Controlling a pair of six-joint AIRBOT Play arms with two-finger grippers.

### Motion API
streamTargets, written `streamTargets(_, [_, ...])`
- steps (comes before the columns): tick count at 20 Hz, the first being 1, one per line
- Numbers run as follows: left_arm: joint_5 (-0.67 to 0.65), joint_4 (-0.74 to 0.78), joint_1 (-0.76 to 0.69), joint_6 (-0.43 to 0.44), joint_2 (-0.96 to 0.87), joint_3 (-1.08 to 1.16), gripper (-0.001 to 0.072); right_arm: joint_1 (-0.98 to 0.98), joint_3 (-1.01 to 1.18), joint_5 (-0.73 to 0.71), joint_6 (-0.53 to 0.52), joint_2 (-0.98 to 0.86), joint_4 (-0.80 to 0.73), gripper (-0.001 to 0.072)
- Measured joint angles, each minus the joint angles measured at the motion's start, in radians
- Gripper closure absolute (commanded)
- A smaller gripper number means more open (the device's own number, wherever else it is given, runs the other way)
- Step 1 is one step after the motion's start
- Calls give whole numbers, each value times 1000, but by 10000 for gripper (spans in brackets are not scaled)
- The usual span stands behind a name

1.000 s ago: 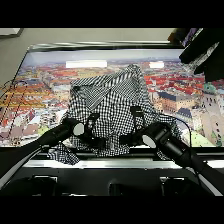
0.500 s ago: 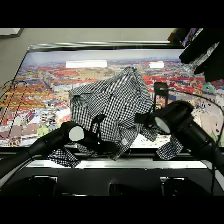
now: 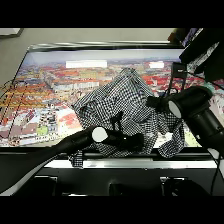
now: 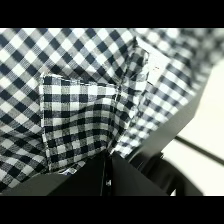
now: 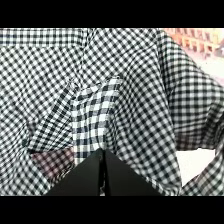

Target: Fold the clothes and pants, and hang the long-sleeved shirts on hangers.

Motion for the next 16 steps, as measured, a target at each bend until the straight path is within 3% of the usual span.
streamTargets(5, [47, -21, 8, -18, -118, 82, 691, -17, -2, -62, 13, -102, -107, 681])
streamTargets(9, [58, -26, 31, -27, -184, 98, 691, -91, -18, -154, 97, -212, -39, 665])
streamTargets(10, [60, -26, 37, -27, -196, 99, 691, -109, -19, -178, 98, -234, 8, 492])
streamTargets(11, [61, -26, 43, -27, -206, 100, 691, -124, -20, -191, 97, -249, 56, 213])
streamTargets(12, [62, -26, 48, -25, -213, 101, 691, -136, -21, -197, 80, -258, 111, 61])
streamTargets(16, [68, -28, 68, -8, -228, 106, 691, -228, -12, -110, -86, -207, 348, 68])
